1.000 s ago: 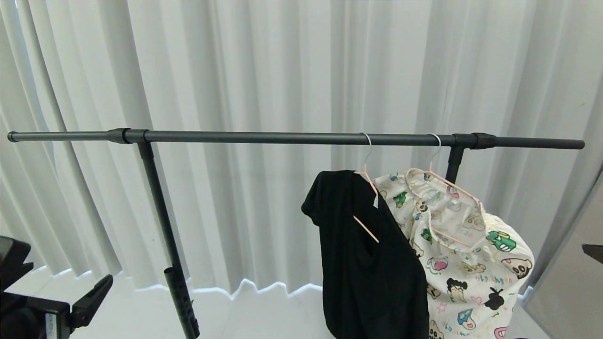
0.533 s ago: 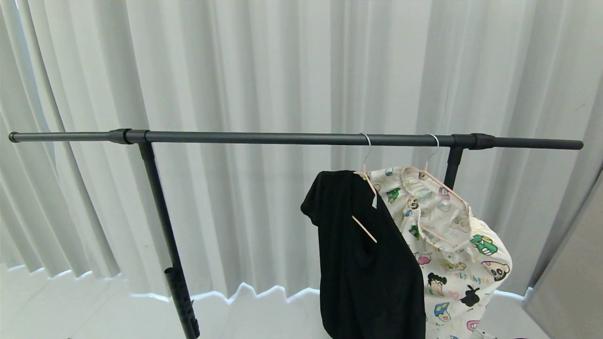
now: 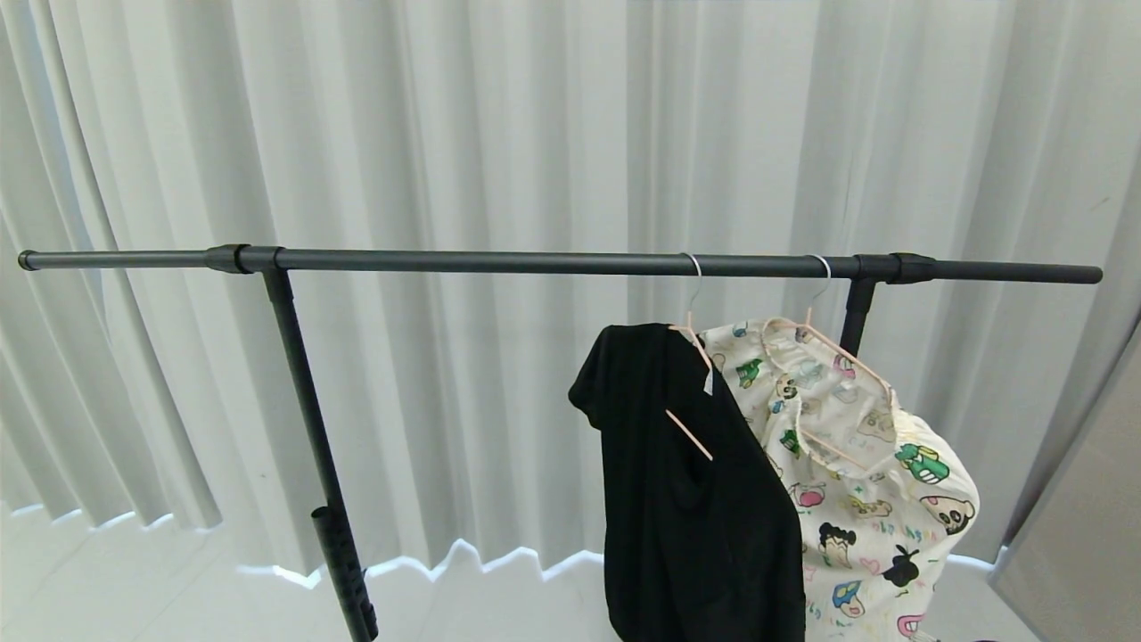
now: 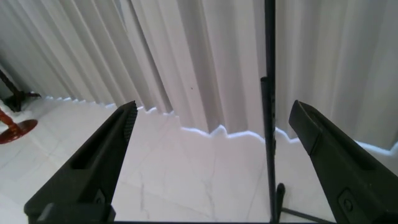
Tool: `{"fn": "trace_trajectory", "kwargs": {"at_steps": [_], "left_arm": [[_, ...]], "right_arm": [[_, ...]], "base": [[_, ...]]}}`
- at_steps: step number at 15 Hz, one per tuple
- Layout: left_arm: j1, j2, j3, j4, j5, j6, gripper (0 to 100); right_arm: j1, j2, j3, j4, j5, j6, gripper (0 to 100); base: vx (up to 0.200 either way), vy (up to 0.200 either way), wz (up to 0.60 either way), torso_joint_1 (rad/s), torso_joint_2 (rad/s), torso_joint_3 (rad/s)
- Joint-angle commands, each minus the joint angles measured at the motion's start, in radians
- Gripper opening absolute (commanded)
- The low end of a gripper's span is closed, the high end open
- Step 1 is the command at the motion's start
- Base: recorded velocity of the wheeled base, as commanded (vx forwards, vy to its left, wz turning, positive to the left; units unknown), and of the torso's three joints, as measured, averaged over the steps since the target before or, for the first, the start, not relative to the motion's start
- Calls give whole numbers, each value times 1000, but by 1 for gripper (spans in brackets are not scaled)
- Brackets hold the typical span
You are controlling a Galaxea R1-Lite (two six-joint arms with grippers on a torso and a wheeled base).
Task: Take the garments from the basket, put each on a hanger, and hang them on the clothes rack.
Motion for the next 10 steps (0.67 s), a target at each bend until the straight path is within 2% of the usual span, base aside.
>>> {"fn": "trace_trajectory", "kwargs": {"at_steps": [1,2,3,5,7,9,10], "left_arm": [[0,-21,0,2,-5,24,100],[-2,-21,-2,2,-8,45,100],[-55,-18,-2,0,-28,71,100],[-218,-45,0,0,-65,-7,100],[-218,-44,1,3,-65,-125,100],[-209,-50,15,-1,-67,-309,100],[-173,-116,15,-7,-73,-360,100]], "right_arm": [[-3,-151,47,66,-82,61,100],[-3,-151,47,68,-82,67,100],[-3,-151,48,66,-82,110,100],[-3,-151,47,66,-59,78,100],[2,-150,50,34,71,14,100],[3,-151,50,31,188,4,100],[3,-151,50,38,337,6,100]], "base": [[0,0,0,0,0,0],[0,0,0,0,0,0],[0,0,0,0,0,0],[0,0,0,0,0,0],[0,0,0,0,0,0],[0,0,0,0,0,0],[0,0,0,0,0,0]]}}
